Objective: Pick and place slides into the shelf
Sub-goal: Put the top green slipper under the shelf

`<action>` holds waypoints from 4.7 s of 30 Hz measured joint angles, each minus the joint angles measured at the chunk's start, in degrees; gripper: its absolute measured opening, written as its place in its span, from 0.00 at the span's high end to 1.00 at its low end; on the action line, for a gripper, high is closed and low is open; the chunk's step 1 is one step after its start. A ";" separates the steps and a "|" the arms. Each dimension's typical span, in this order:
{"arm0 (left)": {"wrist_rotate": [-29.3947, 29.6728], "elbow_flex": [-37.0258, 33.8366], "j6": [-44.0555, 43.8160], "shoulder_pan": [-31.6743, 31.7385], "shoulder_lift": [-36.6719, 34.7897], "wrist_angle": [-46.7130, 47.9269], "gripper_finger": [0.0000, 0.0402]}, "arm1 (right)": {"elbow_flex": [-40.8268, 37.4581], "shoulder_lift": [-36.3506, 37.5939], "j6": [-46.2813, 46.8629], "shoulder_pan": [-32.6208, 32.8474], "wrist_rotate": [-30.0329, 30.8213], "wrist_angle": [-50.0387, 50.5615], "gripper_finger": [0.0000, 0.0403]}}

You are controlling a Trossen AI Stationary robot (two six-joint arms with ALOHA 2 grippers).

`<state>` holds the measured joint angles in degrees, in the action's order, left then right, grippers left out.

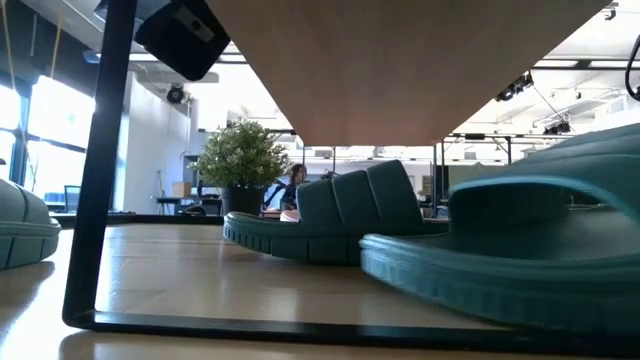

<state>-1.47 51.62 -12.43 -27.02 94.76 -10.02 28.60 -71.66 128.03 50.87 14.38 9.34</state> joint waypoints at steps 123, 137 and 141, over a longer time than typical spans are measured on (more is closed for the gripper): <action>2.40 0.13 -6.05 0.86 -0.13 0.68 0.63 | 4.39 -13.16 -44.35 -3.06 4.01 -9.97 1.00; 3.05 0.13 -4.89 1.17 -0.13 1.11 0.63 | 4.39 -11.80 -44.50 -3.32 5.13 -5.83 1.00; 3.07 0.13 -4.59 1.15 -0.59 1.92 0.63 | 4.39 -8.97 -44.56 -1.98 6.38 -3.12 1.00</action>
<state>1.61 51.75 -17.02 -25.87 94.17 -8.11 32.99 -80.63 83.47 48.89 20.77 6.22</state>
